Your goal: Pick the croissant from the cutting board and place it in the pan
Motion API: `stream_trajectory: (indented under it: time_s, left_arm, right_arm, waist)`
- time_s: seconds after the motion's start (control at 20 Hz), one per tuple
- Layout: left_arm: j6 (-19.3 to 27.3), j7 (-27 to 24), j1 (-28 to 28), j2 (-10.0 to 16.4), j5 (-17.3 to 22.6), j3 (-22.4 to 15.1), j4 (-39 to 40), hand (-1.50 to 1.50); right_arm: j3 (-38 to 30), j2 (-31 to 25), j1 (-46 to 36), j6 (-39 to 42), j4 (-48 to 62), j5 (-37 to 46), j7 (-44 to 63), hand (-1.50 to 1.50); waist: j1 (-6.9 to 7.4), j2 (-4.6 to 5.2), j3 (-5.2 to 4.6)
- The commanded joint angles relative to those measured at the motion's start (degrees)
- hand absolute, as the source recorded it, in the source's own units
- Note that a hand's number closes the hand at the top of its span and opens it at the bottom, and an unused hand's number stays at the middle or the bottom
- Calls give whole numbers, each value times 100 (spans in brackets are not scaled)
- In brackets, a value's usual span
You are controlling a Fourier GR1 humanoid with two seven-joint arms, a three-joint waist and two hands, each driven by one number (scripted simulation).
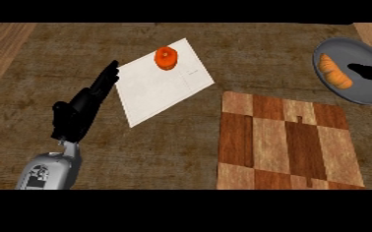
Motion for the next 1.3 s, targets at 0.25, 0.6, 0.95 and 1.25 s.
stream_trajectory:
  time_s: [0.25, 0.6, 0.95, 1.25]
  left_arm:
    - [21, -17, 172, 38, -6, 92, 20, 0]
    - [134, 37, -44, -124, -142, -11, 93, 0]
    - [68, -34, 278, -27, -127, 131, -54, 0]
    - [-46, -46, 175, 2, -118, 219, 152, 0]
  right_arm:
    - [-921, -414, 731, 1871, 69, -1041, -1331, -150]
    - [-1120, -115, 1254, 2189, 1, -1316, -2659, -150]
    - [-1100, -122, 1749, 2672, 172, -1481, -3137, -150]
    - [-1016, 136, 2108, 2747, 150, -1634, -3711, -150]
  waist:
    - [-134, -55, -19]
    - [-178, -99, -33]
    - [-211, -147, -48]
    - [-244, -156, -50]
